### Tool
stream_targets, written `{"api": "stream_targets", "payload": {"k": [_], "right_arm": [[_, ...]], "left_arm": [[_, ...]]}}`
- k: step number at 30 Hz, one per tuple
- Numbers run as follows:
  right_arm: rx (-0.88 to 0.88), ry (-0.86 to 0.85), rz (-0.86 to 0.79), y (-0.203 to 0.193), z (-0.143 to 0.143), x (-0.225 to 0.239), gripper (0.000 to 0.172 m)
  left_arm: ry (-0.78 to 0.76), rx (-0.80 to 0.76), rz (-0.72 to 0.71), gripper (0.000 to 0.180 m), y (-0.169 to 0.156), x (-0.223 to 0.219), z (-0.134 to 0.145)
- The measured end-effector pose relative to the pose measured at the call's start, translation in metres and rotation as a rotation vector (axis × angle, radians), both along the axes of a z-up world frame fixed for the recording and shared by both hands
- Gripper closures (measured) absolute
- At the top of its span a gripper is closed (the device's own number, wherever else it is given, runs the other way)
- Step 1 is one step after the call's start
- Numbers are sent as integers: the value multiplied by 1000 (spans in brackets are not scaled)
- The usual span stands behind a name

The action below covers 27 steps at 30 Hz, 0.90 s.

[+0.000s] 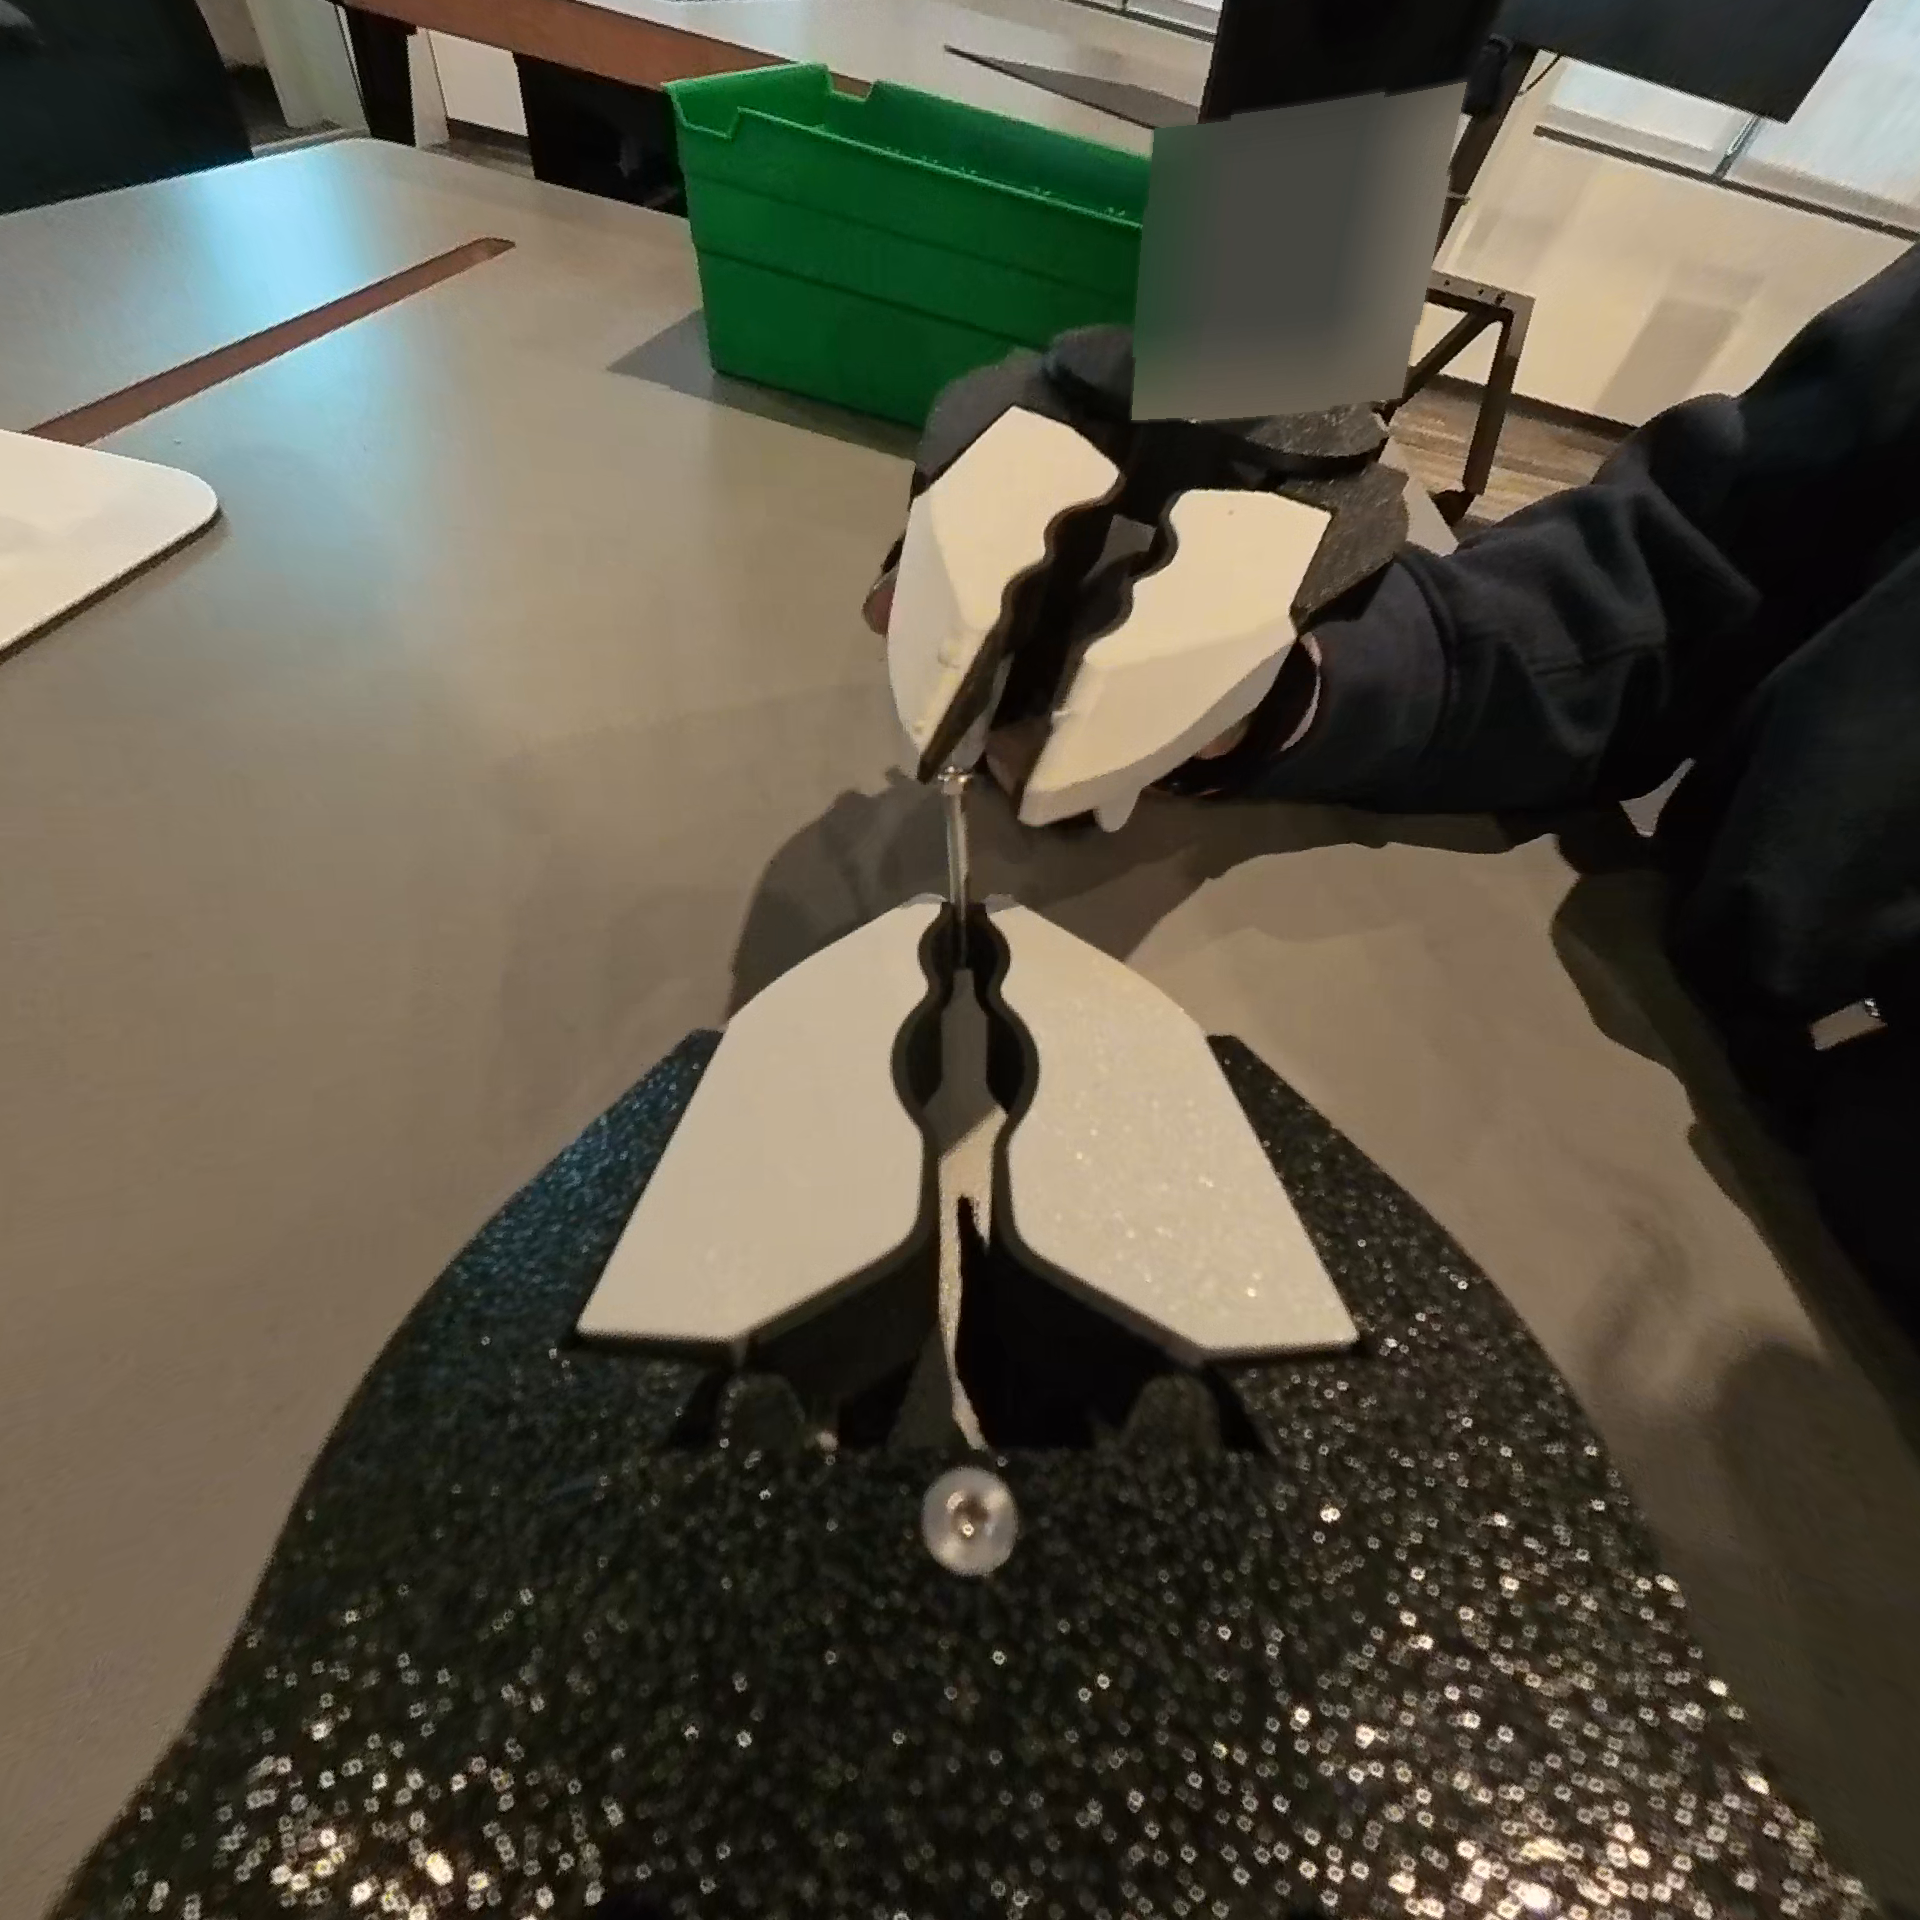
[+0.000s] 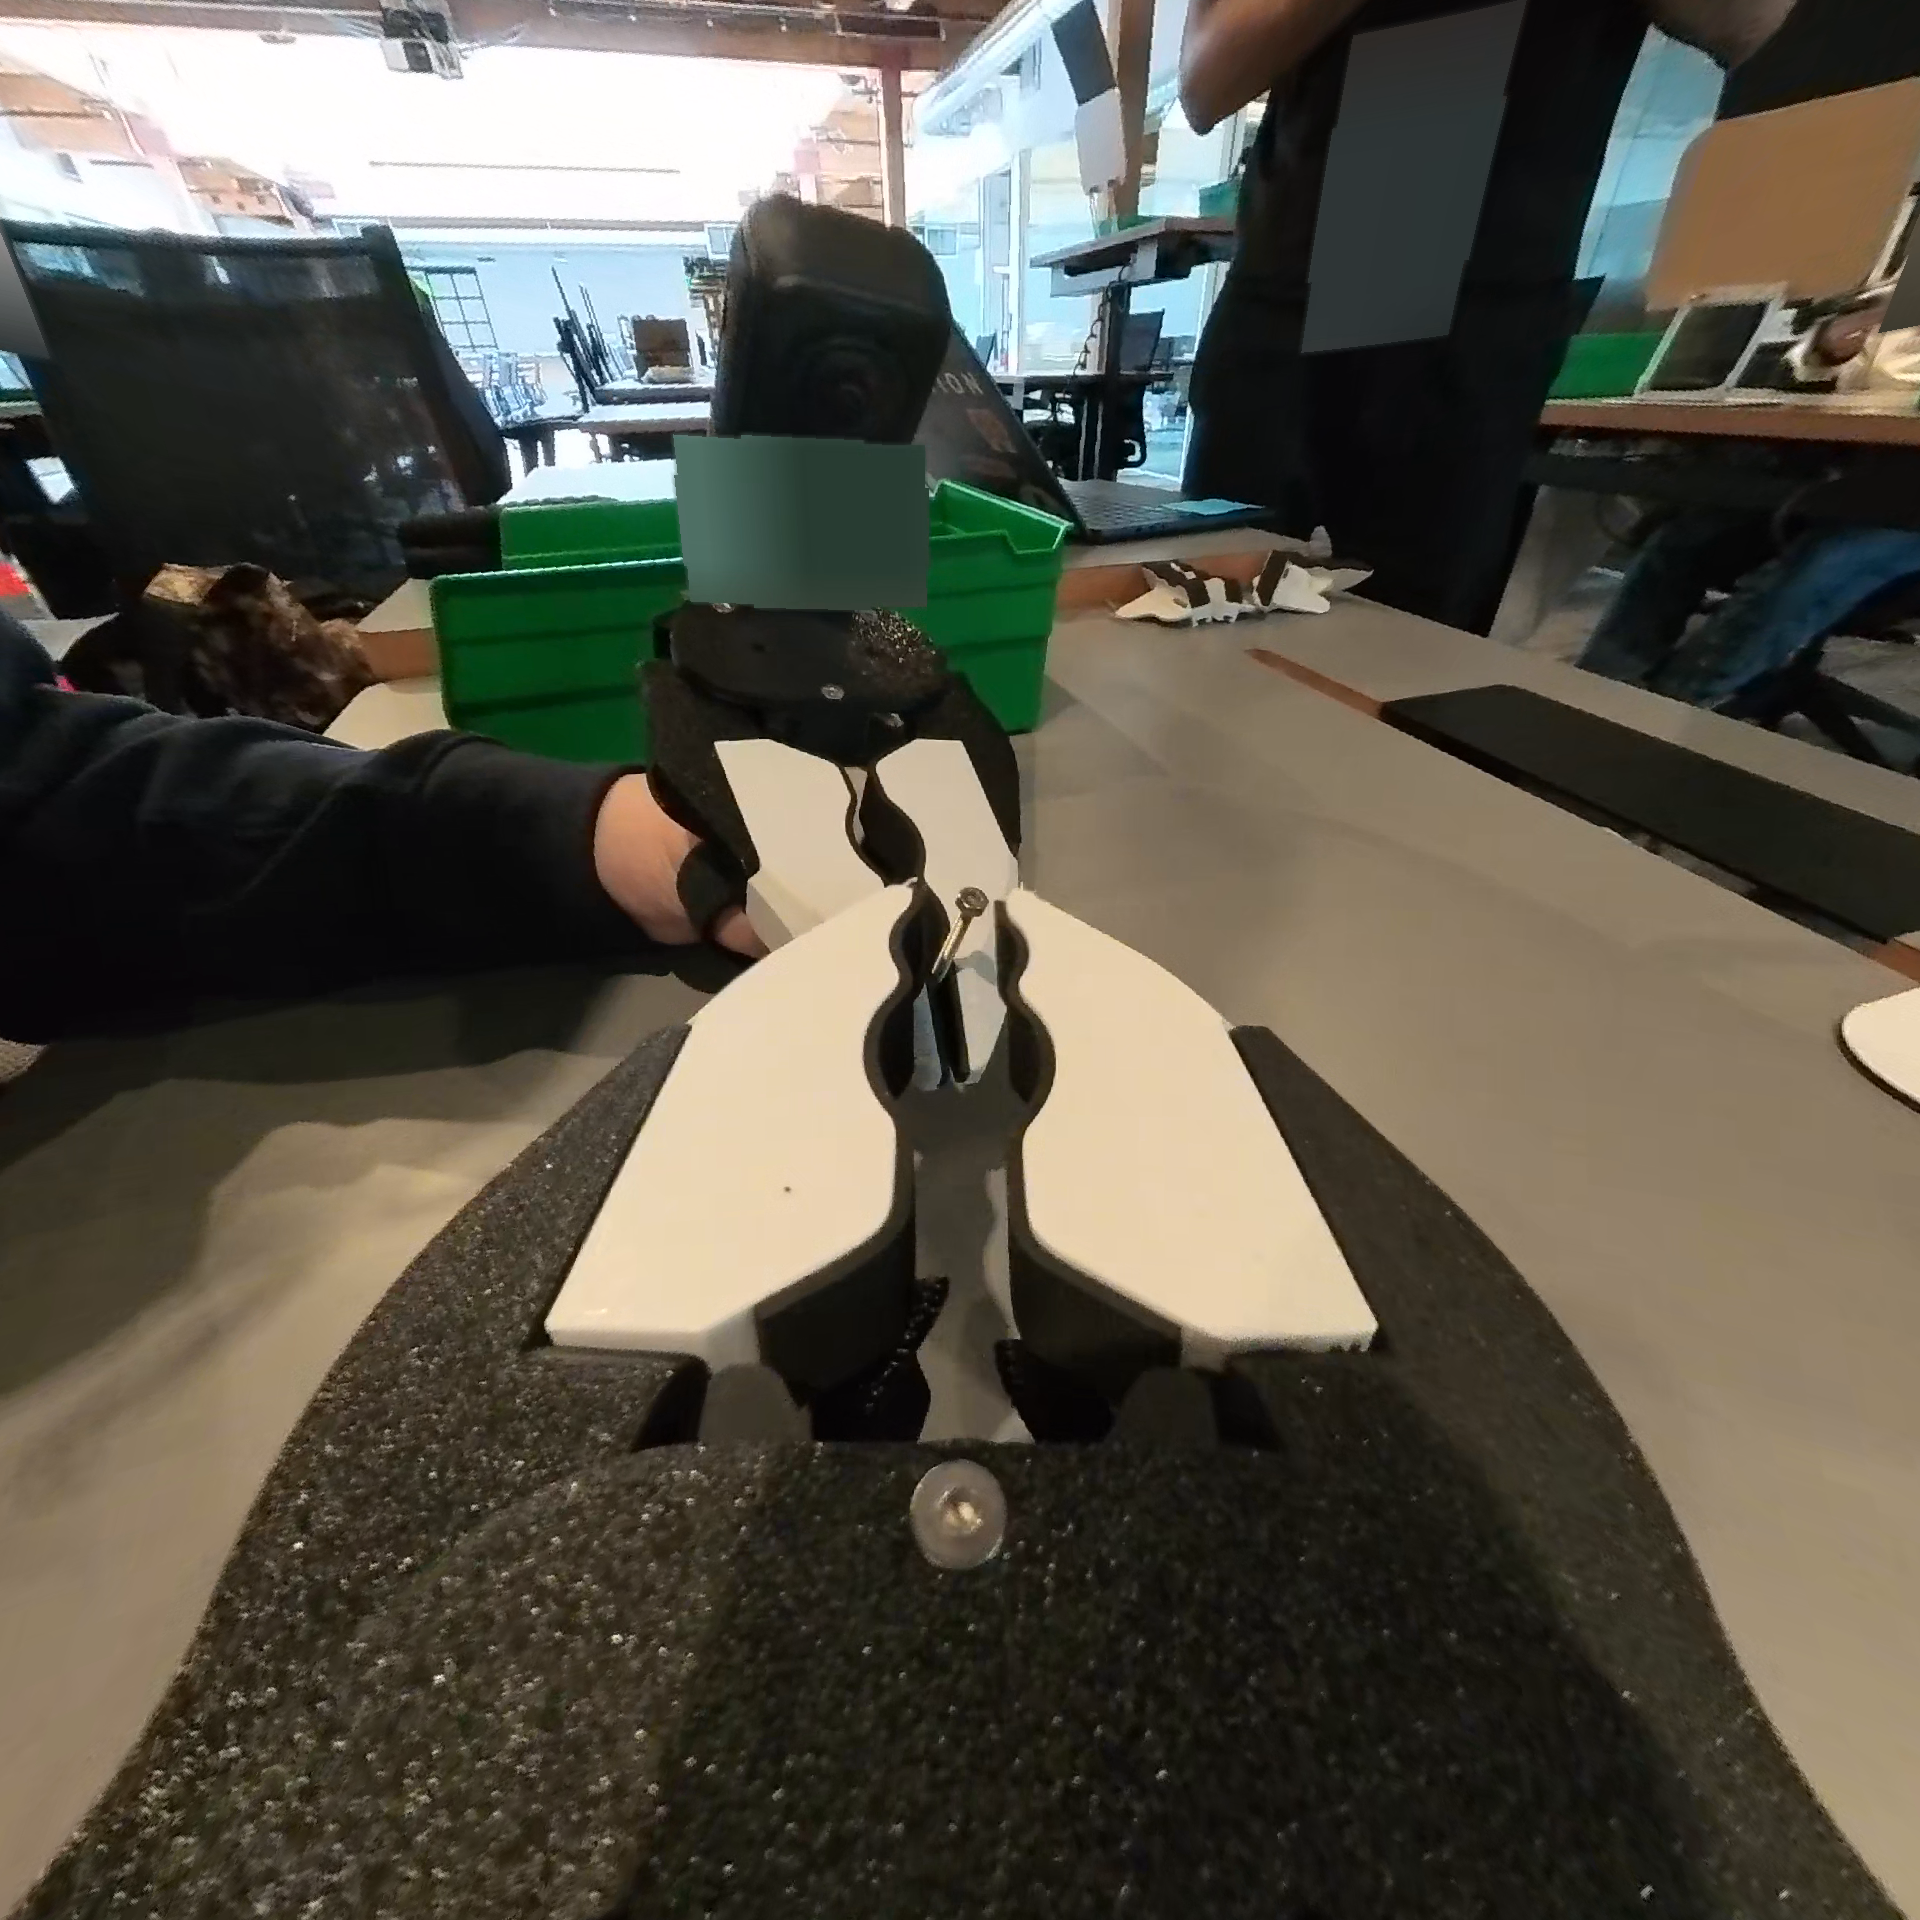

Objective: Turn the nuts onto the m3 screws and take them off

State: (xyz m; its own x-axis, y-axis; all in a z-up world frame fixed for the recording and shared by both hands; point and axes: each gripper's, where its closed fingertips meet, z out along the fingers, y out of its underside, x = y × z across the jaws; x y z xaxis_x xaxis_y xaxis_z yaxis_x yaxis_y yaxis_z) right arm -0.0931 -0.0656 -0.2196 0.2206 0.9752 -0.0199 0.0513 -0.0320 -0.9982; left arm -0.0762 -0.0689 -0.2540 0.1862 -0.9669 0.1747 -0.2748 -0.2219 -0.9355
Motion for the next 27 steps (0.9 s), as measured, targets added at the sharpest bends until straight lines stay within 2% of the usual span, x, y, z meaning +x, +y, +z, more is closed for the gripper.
{"api": "stream_targets", "payload": {"k": [15, 17, 22, 27], "right_arm": [[6, 32, -4, -3, 4, 4, 163], [-3, 11, -6, 0, 1, 0, 158], [-7, 18, 36, -8, 2, 4, 166], [-5, 17, -7, 1, 2, 1, 156]], "left_arm": [[-2, -5, -2, 178, 0, 0, 0], [4, -2, -4, 178, 0, 1, -1], [2, 3, -2, 178, -1, 1, 0], [-2, -3, 0, 178, 0, 0, 0]]}}
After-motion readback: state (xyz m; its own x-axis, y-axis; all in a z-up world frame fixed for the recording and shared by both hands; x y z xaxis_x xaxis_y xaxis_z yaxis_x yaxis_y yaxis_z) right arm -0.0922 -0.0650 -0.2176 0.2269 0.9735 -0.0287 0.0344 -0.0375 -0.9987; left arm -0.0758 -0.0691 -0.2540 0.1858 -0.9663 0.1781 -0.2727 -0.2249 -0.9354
